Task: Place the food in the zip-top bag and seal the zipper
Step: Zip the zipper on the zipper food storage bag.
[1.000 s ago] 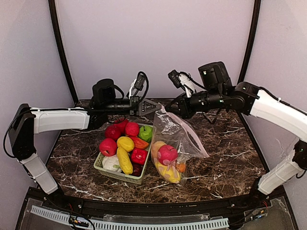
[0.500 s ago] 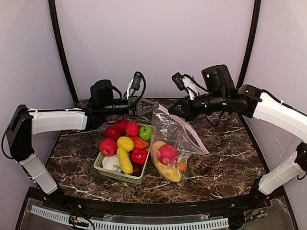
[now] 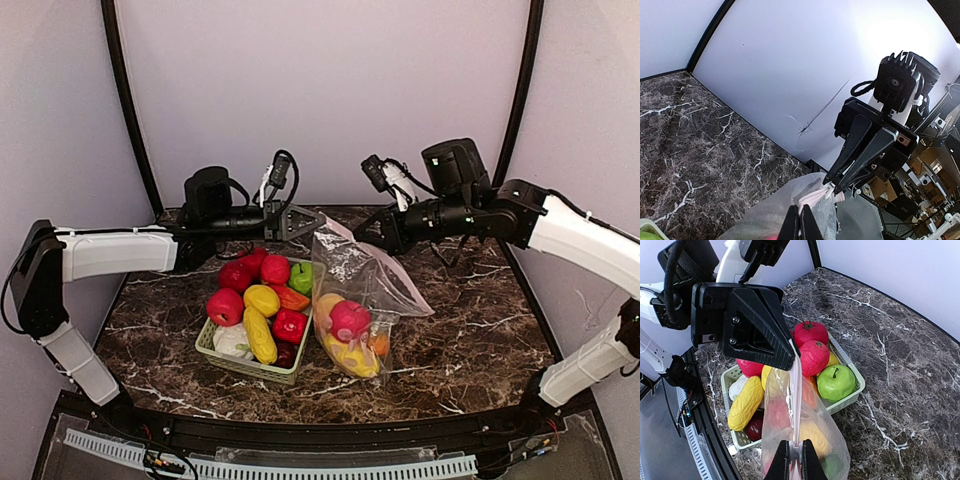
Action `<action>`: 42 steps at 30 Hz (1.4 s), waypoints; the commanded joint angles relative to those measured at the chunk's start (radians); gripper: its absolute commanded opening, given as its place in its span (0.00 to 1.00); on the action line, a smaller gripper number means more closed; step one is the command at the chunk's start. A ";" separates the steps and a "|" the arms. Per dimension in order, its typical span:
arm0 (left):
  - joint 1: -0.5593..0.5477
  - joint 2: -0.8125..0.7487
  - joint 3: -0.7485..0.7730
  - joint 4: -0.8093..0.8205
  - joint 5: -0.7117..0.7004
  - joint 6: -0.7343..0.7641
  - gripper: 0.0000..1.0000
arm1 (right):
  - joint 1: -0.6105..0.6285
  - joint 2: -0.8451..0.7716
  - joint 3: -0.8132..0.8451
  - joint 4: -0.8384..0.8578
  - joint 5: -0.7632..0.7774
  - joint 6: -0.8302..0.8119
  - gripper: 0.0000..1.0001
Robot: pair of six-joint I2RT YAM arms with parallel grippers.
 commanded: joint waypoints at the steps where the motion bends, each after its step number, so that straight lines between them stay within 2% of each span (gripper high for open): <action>1: 0.035 -0.056 -0.025 -0.005 -0.034 0.017 0.01 | -0.008 -0.039 -0.022 -0.039 0.004 0.012 0.00; 42: 0.128 -0.106 -0.102 0.004 -0.062 -0.009 0.01 | -0.026 -0.130 -0.098 -0.138 0.038 0.049 0.00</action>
